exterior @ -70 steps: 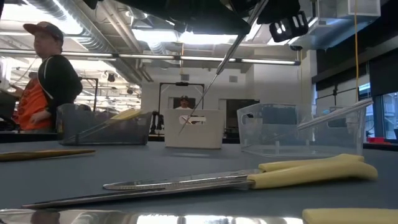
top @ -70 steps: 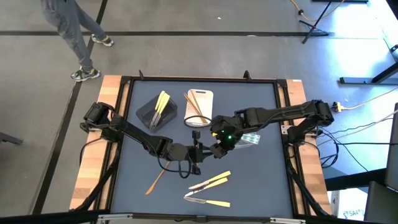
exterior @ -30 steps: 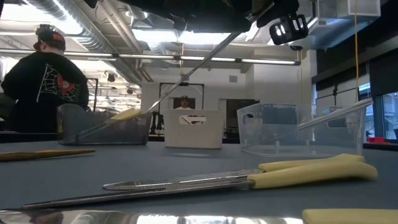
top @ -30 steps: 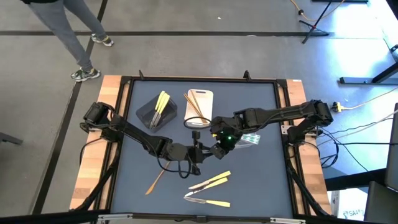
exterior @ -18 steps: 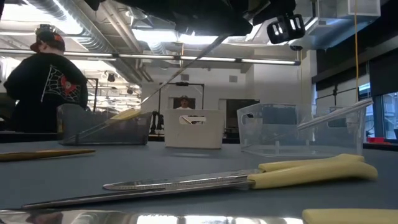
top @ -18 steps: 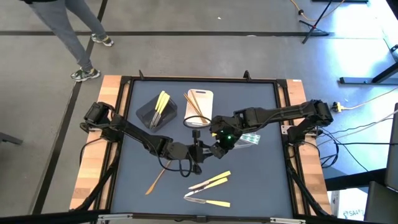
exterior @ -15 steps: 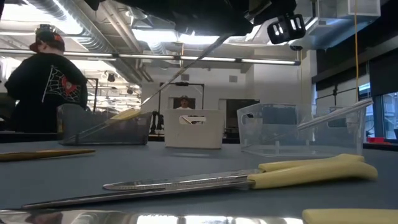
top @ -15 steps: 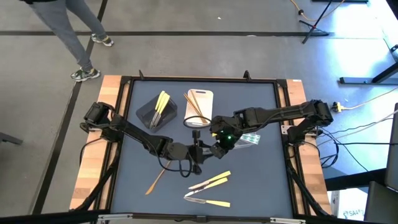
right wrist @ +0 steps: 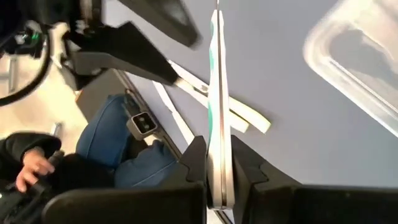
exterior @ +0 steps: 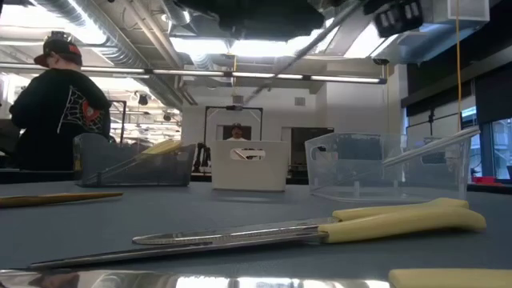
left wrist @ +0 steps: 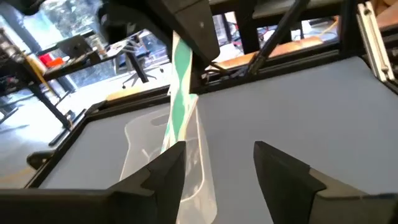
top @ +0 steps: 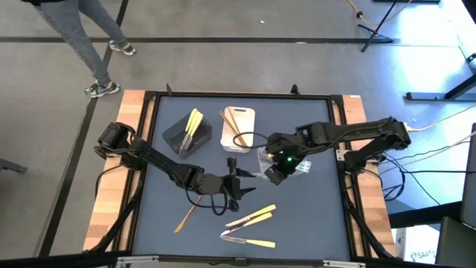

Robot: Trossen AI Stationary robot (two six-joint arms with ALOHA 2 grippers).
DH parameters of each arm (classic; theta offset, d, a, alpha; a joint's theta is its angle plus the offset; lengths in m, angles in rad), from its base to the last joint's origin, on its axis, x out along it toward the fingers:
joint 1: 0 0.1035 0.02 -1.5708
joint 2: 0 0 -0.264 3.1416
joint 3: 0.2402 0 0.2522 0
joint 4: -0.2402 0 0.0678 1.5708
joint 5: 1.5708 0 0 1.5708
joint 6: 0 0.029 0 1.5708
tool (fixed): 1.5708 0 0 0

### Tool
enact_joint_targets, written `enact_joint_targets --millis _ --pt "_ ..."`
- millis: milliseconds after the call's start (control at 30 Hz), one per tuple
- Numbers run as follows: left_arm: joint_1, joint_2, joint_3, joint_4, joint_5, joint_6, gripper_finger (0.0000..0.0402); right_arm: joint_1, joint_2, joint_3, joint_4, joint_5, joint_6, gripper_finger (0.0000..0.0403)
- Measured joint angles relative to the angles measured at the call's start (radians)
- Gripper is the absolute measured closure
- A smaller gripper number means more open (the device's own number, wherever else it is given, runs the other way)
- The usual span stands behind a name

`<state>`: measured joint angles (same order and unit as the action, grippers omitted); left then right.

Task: Sort silverware by color (type)
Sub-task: Put the green knife into the transparent bin

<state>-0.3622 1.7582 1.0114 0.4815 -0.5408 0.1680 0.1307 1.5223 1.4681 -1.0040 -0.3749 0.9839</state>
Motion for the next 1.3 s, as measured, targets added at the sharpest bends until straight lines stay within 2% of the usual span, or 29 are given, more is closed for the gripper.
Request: enact_joint_targets --millis 267,467,767,933,1133,1300 --pt "0.002 -0.011 -0.001 0.006 -0.078 -0.035 0.0217 0.001 -0.099 0.000 -0.150 0.051 0.039 0.0386" --pt "0.002 -0.041 -0.001 0.002 -0.078 -0.036 0.0217 0.001 -0.175 -0.001 -0.254 0.085 0.067 0.0386" --pt "0.002 -0.057 -0.001 0.000 -0.077 -0.035 0.0217 0.001 -0.264 -0.001 -0.434 0.242 0.143 0.0386" --pt "0.002 -0.057 0.000 -0.027 -0.077 -0.035 0.0217 0.001 -0.265 -0.012 -0.433 0.264 0.137 0.0386" --pt "0.002 -0.057 0.000 -0.034 -0.076 -0.036 0.0217 0.001 -0.264 -0.124 -0.428 0.230 0.139 0.0386" --pt "0.002 -0.057 0.000 -0.039 -0.076 -0.036 0.0217 0.001 -0.264 -0.201 -0.307 0.196 0.126 0.0386"
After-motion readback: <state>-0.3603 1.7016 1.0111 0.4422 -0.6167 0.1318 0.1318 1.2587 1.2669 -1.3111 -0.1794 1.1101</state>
